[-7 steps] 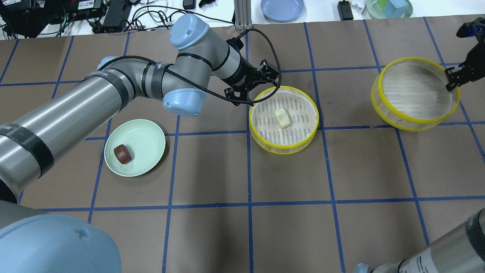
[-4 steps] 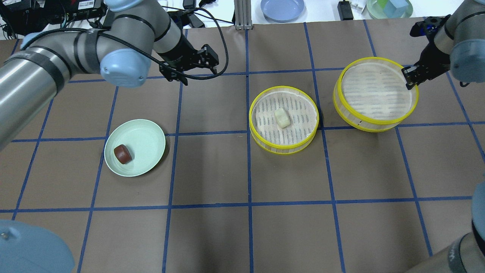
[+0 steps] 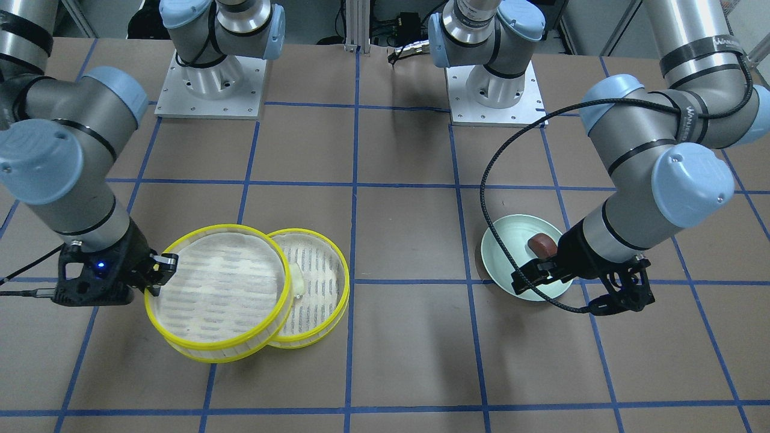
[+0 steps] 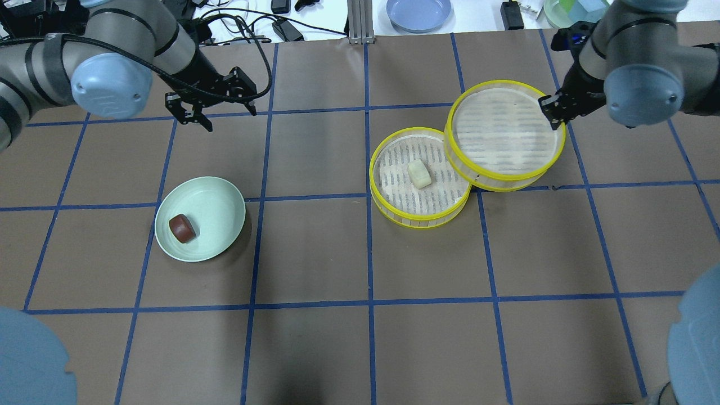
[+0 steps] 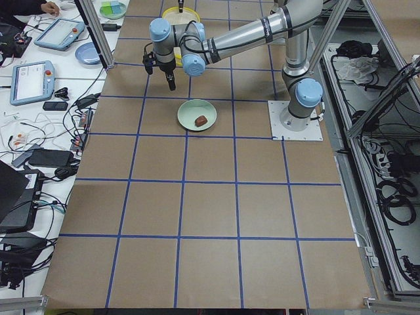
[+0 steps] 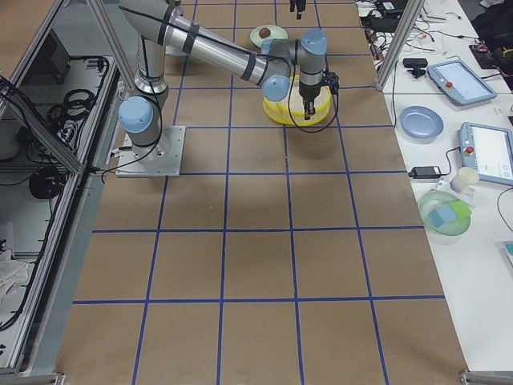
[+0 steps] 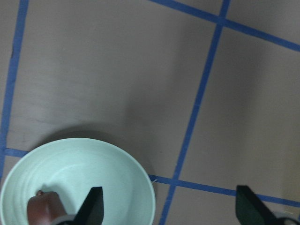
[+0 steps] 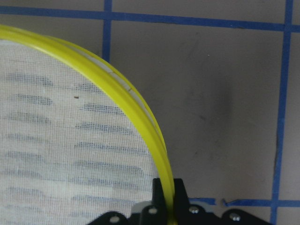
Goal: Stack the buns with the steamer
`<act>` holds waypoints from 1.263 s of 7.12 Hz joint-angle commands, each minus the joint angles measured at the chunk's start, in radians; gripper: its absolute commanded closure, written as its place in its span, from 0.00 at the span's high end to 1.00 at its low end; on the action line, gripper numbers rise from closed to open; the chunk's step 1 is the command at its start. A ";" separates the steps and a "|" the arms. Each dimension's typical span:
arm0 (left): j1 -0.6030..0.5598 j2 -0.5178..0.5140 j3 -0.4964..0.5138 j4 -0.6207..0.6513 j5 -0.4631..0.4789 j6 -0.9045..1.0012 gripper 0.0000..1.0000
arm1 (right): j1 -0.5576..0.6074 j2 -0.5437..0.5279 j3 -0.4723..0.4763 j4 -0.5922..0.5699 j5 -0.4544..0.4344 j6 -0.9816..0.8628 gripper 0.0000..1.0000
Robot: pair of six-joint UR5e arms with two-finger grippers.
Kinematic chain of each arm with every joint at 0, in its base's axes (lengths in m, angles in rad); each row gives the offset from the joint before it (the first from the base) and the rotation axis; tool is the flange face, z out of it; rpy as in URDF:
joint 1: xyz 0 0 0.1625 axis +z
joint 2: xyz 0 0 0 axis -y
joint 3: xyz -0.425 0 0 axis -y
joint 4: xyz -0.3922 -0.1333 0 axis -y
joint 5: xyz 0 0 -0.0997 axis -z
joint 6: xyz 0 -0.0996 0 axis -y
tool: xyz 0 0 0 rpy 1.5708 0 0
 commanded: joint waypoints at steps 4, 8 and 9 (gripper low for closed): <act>0.032 -0.065 -0.109 0.013 0.163 0.319 1.00 | 0.169 0.016 0.038 0.007 -0.060 0.225 0.04; 0.034 -0.099 -0.115 0.011 0.203 0.768 1.00 | 0.167 0.010 0.035 0.045 -0.063 0.230 0.08; 0.034 -0.104 -0.121 0.010 0.235 0.810 1.00 | 0.156 0.013 0.035 0.042 -0.061 0.223 0.09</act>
